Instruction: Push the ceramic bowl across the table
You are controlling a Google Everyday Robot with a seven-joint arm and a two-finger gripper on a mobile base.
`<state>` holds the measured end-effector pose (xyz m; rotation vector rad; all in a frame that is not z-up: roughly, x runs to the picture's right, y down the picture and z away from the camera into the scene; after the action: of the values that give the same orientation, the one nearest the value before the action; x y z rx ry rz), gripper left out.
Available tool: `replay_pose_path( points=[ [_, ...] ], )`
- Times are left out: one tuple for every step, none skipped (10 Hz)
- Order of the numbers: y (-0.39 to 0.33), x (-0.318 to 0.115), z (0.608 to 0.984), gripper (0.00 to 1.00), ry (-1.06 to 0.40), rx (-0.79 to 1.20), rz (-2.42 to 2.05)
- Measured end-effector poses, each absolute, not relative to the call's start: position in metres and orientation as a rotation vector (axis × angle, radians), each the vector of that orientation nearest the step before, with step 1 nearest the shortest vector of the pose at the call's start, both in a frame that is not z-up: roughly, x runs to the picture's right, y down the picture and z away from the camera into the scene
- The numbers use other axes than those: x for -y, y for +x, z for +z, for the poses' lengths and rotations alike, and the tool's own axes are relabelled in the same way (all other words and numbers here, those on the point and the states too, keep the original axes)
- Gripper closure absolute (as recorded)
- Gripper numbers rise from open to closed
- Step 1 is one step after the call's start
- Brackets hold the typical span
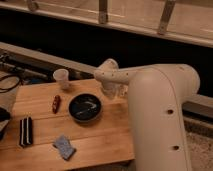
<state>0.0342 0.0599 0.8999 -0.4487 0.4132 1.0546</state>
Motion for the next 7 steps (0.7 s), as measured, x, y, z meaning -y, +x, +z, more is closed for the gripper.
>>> replay_pose_path(
  points=[
    [0.030, -0.063, 0.901, 1.00, -0.451, -0.413, 1.047],
    [0.021, -0.064, 0.902, 1.00, -0.453, -0.411, 1.037],
    [0.016, -0.066, 0.903, 1.00, -0.455, -0.410, 1.029],
    [0.011, -0.068, 0.904, 1.00, -0.458, -0.411, 1.023],
    [0.006, -0.072, 0.905, 1.00, -0.459, -0.416, 1.014],
    [0.001, -0.076, 0.906, 1.00, -0.461, -0.423, 1.004],
    [-0.006, -0.078, 0.907, 1.00, -0.463, -0.425, 0.995]
  ],
)
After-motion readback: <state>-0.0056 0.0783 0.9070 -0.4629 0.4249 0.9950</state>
